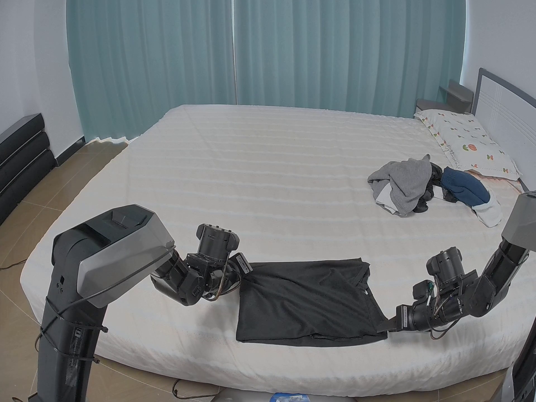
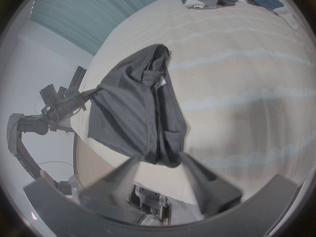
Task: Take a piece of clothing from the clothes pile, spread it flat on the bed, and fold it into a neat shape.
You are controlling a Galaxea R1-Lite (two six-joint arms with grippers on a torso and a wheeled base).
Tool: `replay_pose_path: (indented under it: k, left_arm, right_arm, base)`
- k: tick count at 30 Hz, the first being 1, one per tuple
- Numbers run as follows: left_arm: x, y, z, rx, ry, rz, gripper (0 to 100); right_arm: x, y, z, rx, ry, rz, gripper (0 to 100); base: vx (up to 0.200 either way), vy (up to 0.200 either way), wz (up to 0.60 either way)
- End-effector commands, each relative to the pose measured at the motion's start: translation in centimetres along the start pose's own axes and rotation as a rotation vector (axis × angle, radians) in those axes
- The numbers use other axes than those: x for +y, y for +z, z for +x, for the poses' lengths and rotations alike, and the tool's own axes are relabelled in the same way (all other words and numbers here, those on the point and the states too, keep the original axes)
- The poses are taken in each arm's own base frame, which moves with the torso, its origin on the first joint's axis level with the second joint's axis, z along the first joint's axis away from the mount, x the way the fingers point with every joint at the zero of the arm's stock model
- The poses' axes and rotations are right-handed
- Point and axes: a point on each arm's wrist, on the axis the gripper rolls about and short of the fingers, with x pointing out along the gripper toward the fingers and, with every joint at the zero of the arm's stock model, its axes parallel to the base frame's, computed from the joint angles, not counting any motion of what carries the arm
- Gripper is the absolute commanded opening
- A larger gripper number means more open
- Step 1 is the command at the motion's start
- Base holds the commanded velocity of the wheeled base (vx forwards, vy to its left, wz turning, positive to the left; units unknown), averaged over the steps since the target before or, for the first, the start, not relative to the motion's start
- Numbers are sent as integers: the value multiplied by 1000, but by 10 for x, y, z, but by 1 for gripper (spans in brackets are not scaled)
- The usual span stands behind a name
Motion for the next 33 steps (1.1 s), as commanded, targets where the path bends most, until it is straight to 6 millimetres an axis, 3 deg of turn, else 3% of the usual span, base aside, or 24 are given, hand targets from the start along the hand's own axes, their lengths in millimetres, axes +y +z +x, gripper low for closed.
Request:
replay_pose_path:
  k: [1,8,16,23,31,32,33]
  left_arm:
    - [0,0,0,0,1,-1,0]
    - [0,0,0,0,1,-1,0]
    - [-1,0,0,-1,-2,1,0]
    - [-1,0,0,-1,-2,1,0]
    - [-1,-1,1,0,-1,3,0]
    - [-1,-1,1,-1,-2,2,0]
    - [-1,-1,1,0,-1,3,0]
  right_arm:
    - [4,14,-5,-61,24,1,100]
    - [16,46,12,-161,91,165,100]
    - [32,83,56,-280,164,408,100]
    - [33,95,77,-334,134,466,100]
    - [35,98,82,-379,182,478,100]
    - [35,98,82,-380,183,477,0]
    - [34,97,83,-377,180,478,0]
  base:
    - [0,0,0]
    - [0,0,0]
    - [0,0,0]
    - [0,0,0]
    - [0,0,0]
    - [0,0,0]
    - [0,0,0]
